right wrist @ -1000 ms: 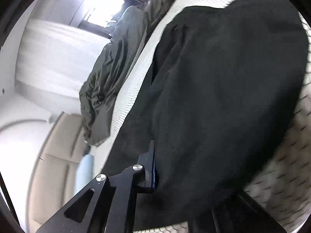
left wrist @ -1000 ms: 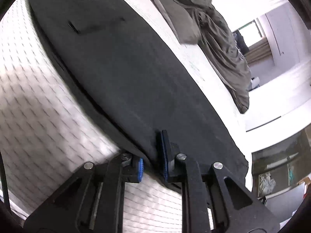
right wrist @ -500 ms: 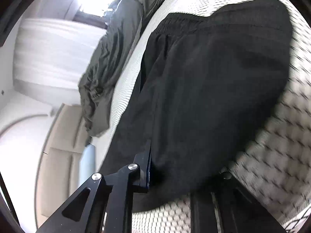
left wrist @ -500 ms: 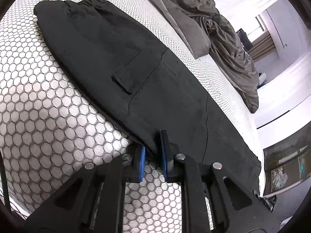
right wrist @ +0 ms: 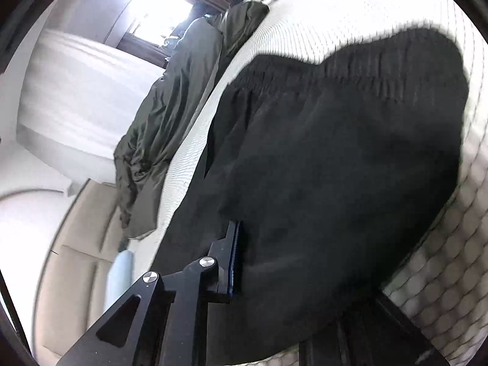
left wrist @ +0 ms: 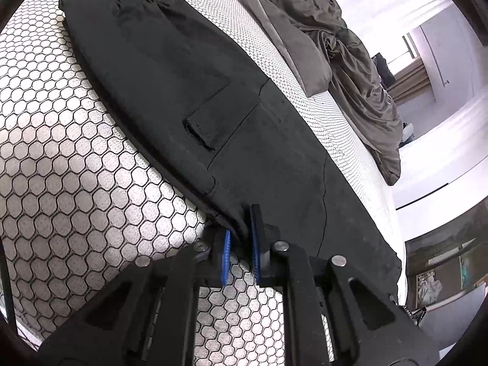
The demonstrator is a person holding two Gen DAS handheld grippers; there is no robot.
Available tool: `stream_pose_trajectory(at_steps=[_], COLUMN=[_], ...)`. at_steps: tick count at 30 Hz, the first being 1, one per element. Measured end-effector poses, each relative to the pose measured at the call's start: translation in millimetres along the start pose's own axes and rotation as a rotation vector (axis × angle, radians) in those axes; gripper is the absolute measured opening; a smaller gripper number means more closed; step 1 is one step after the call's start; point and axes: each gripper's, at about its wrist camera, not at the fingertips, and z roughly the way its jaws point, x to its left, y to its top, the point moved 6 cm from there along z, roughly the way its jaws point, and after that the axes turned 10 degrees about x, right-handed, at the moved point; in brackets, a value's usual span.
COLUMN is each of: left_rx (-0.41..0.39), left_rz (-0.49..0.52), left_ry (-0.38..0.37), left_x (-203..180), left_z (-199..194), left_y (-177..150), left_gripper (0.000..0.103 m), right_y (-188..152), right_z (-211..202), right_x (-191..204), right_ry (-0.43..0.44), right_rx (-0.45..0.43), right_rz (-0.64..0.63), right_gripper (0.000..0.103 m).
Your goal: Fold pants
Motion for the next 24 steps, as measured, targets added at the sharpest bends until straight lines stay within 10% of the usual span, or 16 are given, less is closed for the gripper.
stream_pose_trajectory(at_steps=[18,24], left_rx=[-0.056,-0.131], left_rz=[-0.049,-0.138], left_ry=[-0.011,0.111], left_x=[29.3,59.1], left_z=[-35.6,-41.3], left_y=[23.5,60.8], left_gripper=[0.011,0.013], right_y=[19.9,19.4], right_z=[-17.6,-13.6], right_x=[-26.5,-24.9], right_ry=[0.029,0.023], right_rx=[-0.041,-0.034], right_rz=[0.138,0.143], right_gripper=[0.017,0.017])
